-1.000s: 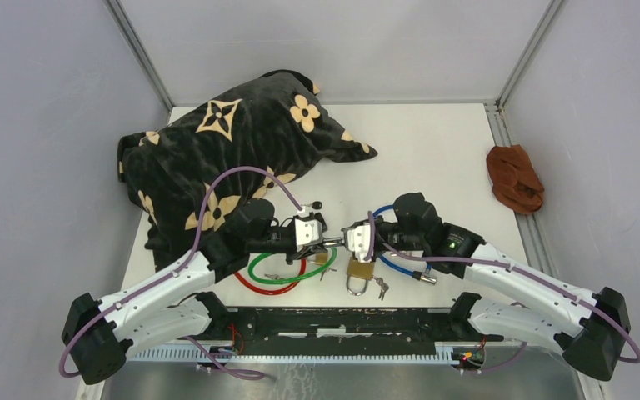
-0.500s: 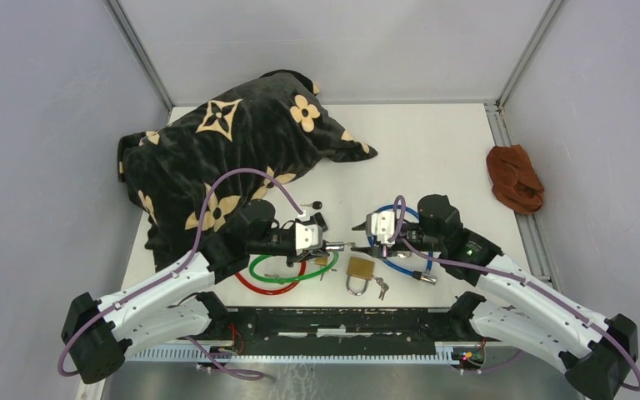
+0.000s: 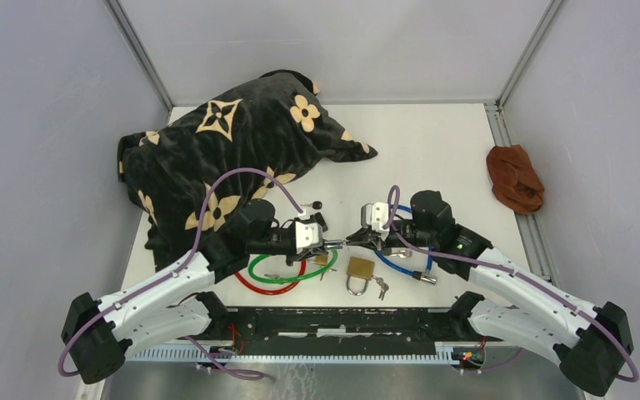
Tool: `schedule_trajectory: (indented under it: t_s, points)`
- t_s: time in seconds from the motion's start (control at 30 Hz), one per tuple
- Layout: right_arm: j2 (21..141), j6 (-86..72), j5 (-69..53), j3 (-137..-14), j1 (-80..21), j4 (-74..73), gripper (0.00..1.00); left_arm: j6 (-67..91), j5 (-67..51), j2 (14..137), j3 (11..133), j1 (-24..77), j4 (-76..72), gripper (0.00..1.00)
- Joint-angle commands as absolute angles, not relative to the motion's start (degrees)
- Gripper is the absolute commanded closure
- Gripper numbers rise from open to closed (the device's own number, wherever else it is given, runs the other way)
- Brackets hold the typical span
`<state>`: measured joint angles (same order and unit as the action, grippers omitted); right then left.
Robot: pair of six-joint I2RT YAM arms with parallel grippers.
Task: Lock with the key
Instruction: Lock the lock.
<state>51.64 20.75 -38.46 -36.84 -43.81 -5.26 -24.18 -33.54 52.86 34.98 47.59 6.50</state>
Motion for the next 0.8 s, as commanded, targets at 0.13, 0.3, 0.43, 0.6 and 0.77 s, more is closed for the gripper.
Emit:
schedule_trajectory:
  t_s: [0.13,0.3,0.43,0.6,0.77]
  points:
    - [57.76,12.23,-43.90,-38.82,-44.95,4.70,1.00,-23.75,-35.40,54.78,34.83,49.21,4.67,0.98]
    - [59.45,13.64,-43.42,-38.50,-48.55,5.30,1.00,-22.85,-34.18,54.84,34.61,49.19,2.06,0.98]
    - [60.04,13.51,-43.45,-38.13,-48.80,7.03,1.00,-22.10,-35.09,55.02,34.18,49.35,0.31,0.98]
    - [57.96,20.94,-31.34,-36.25,-52.10,6.50,1.00,-19.30,-35.70,55.13,34.04,49.52,-1.80,0.98]
    - [53.07,38.16,-20.97,-31.75,-55.35,3.94,1.00,-16.96,-36.39,54.59,34.07,49.43,1.36,0.98]
